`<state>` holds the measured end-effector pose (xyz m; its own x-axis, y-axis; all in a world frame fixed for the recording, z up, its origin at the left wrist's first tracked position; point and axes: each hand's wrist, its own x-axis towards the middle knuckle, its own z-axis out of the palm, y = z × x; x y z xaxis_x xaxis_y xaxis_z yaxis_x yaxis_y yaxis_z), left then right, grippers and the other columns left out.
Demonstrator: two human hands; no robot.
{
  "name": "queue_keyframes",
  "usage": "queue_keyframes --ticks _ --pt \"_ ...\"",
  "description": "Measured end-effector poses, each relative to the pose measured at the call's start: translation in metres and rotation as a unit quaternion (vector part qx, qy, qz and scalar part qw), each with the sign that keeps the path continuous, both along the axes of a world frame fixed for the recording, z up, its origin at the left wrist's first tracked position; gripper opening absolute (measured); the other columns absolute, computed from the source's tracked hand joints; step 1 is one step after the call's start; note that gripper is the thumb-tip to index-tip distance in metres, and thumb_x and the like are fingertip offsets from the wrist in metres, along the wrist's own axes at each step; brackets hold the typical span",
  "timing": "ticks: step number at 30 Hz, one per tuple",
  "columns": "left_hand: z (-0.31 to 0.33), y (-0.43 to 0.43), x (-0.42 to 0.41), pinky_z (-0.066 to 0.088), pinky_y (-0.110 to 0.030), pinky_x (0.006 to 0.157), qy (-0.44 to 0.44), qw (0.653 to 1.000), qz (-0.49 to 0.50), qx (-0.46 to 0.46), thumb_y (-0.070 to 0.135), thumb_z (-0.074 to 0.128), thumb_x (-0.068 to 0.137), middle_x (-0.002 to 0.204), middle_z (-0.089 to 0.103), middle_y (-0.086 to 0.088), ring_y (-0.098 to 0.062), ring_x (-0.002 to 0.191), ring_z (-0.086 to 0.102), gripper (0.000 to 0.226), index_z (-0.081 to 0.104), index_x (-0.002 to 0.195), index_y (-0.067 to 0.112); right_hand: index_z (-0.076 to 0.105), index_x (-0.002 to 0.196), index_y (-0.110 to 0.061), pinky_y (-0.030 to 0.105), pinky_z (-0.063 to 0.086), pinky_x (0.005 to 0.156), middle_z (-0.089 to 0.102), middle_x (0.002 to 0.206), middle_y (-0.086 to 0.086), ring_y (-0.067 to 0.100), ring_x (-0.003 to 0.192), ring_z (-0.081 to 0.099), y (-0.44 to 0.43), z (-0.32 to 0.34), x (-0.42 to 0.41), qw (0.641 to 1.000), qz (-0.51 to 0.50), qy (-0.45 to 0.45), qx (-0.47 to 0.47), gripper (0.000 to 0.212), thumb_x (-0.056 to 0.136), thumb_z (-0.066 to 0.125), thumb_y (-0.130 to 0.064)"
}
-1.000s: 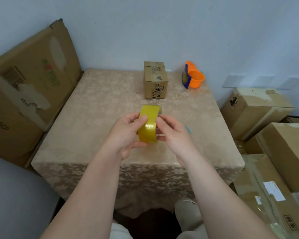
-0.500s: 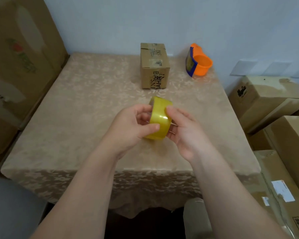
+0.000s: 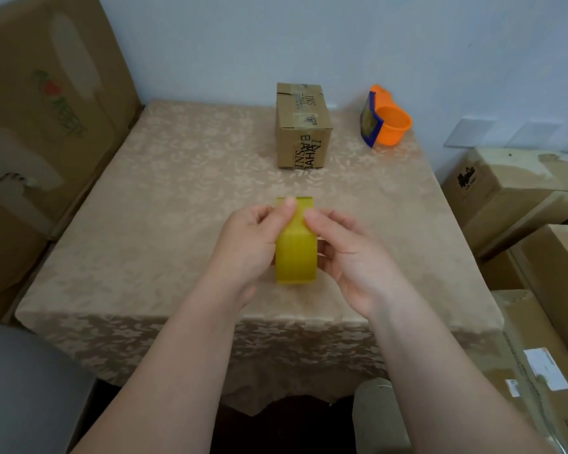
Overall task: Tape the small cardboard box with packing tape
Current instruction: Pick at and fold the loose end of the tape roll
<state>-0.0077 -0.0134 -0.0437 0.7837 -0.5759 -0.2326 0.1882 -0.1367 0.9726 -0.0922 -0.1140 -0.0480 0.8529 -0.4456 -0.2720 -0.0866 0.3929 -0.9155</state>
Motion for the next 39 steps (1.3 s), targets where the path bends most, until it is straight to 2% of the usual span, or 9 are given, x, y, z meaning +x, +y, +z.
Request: queue_keyframes --ticks 6,9,12,18,23,26,29,32,39 --pt "0.005 0.005 0.006 0.056 -0.041 0.08 0.143 0.989 0.039 -0.021 0.039 0.052 0.091 0.096 0.073 -0.018 -0.03 0.089 0.07 0.038 0.068 0.104 0.007 0.062 0.117 -0.01 0.039 0.05 0.083 0.066 0.11 0.016 0.021 0.094 0.062 0.001 -0.001 -0.002 0.992 0.076 0.006 -0.104 0.048 0.071 0.072 -0.019" --pt "0.004 0.006 0.009 0.052 -0.048 0.091 0.184 0.982 0.043 -0.023 0.039 0.05 0.092 0.105 0.071 -0.022 -0.035 0.099 0.068 0.042 0.065 0.111 0.005 0.064 0.114 -0.016 0.035 0.052 0.086 0.067 0.109 0.009 0.019 0.095 0.062 0.001 -0.001 -0.003 0.983 0.092 0.01 -0.161 0.047 0.068 0.071 -0.023" --pt "0.004 0.008 0.01 0.053 -0.045 0.087 0.187 0.981 0.02 -0.036 0.035 0.051 0.092 0.108 0.069 -0.022 -0.032 0.097 0.068 0.04 0.064 0.112 0.003 0.067 0.109 -0.016 0.036 0.051 0.083 0.067 0.103 0.012 0.018 0.09 0.061 0.003 -0.001 -0.001 0.984 0.068 0.017 -0.163 0.04 0.07 0.071 -0.028" --pt "0.006 0.009 0.001 0.051 -0.023 0.065 -0.013 0.991 -0.128 -0.028 0.008 0.073 0.068 0.079 0.065 -0.011 -0.014 0.068 0.06 0.016 0.066 0.082 0.007 0.065 0.093 -0.012 0.029 0.053 0.064 0.069 0.08 0.006 0.017 0.068 0.065 -0.005 0.003 0.0 0.996 -0.076 0.024 0.036 0.012 0.091 0.057 -0.021" --pt "-0.002 0.01 0.001 0.045 -0.03 0.073 -0.243 0.939 -0.225 0.088 0.002 0.079 0.063 0.073 0.06 -0.001 -0.014 0.071 0.054 0.025 0.06 0.07 0.017 0.068 0.098 -0.009 0.037 0.056 0.076 0.073 0.089 0.01 0.022 0.082 0.068 -0.018 0.004 -0.005 0.984 -0.095 0.016 0.151 0.023 0.092 0.054 -0.026" --pt "-0.002 0.009 -0.002 0.044 -0.029 0.072 -0.245 0.944 -0.207 0.077 0.011 0.078 0.065 0.077 0.062 -0.006 -0.016 0.075 0.055 0.021 0.061 0.077 0.012 0.066 0.101 -0.004 0.03 0.058 0.068 0.072 0.087 0.011 0.021 0.08 0.068 -0.018 0.004 -0.005 0.986 -0.064 0.0 0.155 0.022 0.092 0.053 -0.02" --pt "0.004 0.005 -0.006 0.047 -0.033 0.07 -0.152 0.981 -0.123 0.008 0.026 0.071 0.071 0.082 0.067 -0.018 -0.017 0.074 0.058 0.029 0.063 0.086 0.004 0.065 0.097 -0.006 0.025 0.056 0.069 0.071 0.084 0.009 0.018 0.079 0.066 -0.017 0.002 -0.005 0.992 -0.031 -0.031 0.121 0.017 0.084 0.057 -0.014" --pt "0.007 0.003 -0.006 0.047 -0.023 0.066 -0.113 0.991 -0.065 -0.026 0.013 0.068 0.082 0.074 0.065 -0.003 -0.007 0.069 0.058 0.007 0.063 0.085 0.012 0.067 0.097 -0.009 0.025 0.055 0.074 0.071 0.088 0.007 0.015 0.081 0.065 -0.015 0.001 -0.004 0.996 -0.01 -0.041 0.082 0.018 0.083 0.057 -0.014" --pt "0.004 0.009 -0.001 0.046 -0.027 0.063 -0.231 0.962 -0.144 0.004 0.015 0.073 0.063 0.07 0.058 -0.002 -0.012 0.067 0.052 0.021 0.057 0.072 0.006 0.066 0.096 -0.003 0.038 0.048 0.083 0.068 0.092 0.017 0.027 0.086 0.061 -0.013 0.006 -0.005 0.998 -0.041 -0.028 0.038 0.024 0.087 0.056 -0.022"
